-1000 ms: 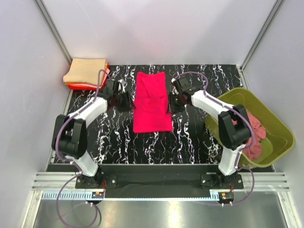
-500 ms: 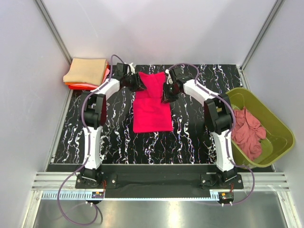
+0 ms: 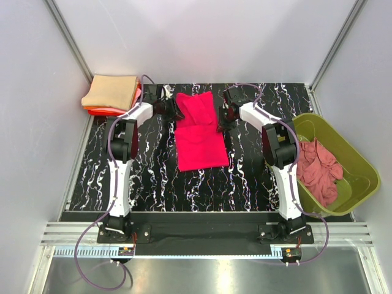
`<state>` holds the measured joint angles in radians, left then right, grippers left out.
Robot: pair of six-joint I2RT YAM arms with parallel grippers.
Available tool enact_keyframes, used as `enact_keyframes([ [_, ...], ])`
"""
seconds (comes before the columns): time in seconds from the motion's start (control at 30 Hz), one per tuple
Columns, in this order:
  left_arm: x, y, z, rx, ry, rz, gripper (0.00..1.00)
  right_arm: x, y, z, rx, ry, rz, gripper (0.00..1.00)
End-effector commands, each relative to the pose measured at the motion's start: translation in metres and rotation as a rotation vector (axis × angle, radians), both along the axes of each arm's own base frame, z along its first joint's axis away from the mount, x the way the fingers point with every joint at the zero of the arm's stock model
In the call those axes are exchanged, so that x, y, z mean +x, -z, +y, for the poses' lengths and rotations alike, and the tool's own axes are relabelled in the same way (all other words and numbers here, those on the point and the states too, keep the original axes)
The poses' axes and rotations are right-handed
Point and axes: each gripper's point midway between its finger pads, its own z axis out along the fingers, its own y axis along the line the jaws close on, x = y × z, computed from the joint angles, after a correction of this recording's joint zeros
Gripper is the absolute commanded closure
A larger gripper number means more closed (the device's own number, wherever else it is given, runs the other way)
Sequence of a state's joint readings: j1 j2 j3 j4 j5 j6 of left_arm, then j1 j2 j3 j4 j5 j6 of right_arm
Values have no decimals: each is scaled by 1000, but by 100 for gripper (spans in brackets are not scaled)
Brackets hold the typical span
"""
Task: Fold and stack the t-shirts
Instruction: Fold the tshirt
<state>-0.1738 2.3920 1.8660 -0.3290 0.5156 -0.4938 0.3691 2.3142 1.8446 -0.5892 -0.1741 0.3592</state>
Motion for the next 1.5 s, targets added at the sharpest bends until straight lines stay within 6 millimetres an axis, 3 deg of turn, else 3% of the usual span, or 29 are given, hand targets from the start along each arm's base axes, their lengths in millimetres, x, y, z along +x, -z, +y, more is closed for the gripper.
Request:
enact_keyframes([
  [0.0,15,-18,1,1,-6,-58,65,-3,11,-24,-92,57,11,79],
  [0.13,13,-54,-3,-38,16,-101,65,-4,-18,-6,11,9,-9,75],
  [0.17,12,-64,-2,-39,16,-113,64,-5,-33,-4,29,7,-29,74],
  [0.2,12,-84,3,-32,11,-149,63,-8,-38,-5,34,11,-31,73],
  [0.23,8,-92,7,-21,5,-147,62,-9,-46,-4,45,11,-39,73],
  [0.27,3,-113,11,-15,-1,-179,60,-13,-62,-4,60,13,-56,70],
  [0.37,-16,-143,22,16,-31,-200,57,-30,-83,-7,77,22,-37,62],
  [0.43,-31,-148,27,30,-40,-195,55,-49,-77,-9,85,30,8,58],
  [0.47,-48,-147,31,39,-43,-178,55,-56,-87,-10,96,42,3,57],
  [0.5,-59,-144,34,50,-51,-158,55,-71,-75,-14,85,47,43,55],
  [0.53,-71,-138,35,55,-52,-134,55,-78,-81,-16,73,58,27,54],
  [0.57,-99,-125,39,55,-67,-76,55,-84,-78,-18,63,75,34,53],
  [0.6,-114,-117,34,63,-59,-59,55,-99,-65,-23,39,87,66,52],
  [0.63,-141,-89,33,83,-49,-7,55,-104,-69,-22,36,109,58,51],
  [0.67,-155,-99,29,88,-45,-40,55,-109,-66,-23,39,121,63,51],
  [0.7,-172,-92,19,110,-25,-39,54,-122,-55,-25,27,130,94,50],
  [0.73,-193,-73,16,124,-8,-7,52,-126,-59,-24,30,148,83,49],
  [0.77,-205,-81,12,116,4,-30,52,-134,-52,-25,22,154,93,49],
  [0.83,-234,-64,7,147,26,-5,50,-141,-53,-22,29,171,90,47],
  [0.87,-242,-70,6,137,23,-24,50,-144,-48,-22,27,174,93,47],
  [0.93,-263,-59,5,155,35,-17,48,-147,-43,-20,18,181,94,47],
  [1.13,-293,-26,2,99,31,43,47,-162,-17,-21,-21,203,128,46],
  [1.47,-291,-4,-4,61,-1,82,50,-171,-3,-27,-36,229,127,47],
])
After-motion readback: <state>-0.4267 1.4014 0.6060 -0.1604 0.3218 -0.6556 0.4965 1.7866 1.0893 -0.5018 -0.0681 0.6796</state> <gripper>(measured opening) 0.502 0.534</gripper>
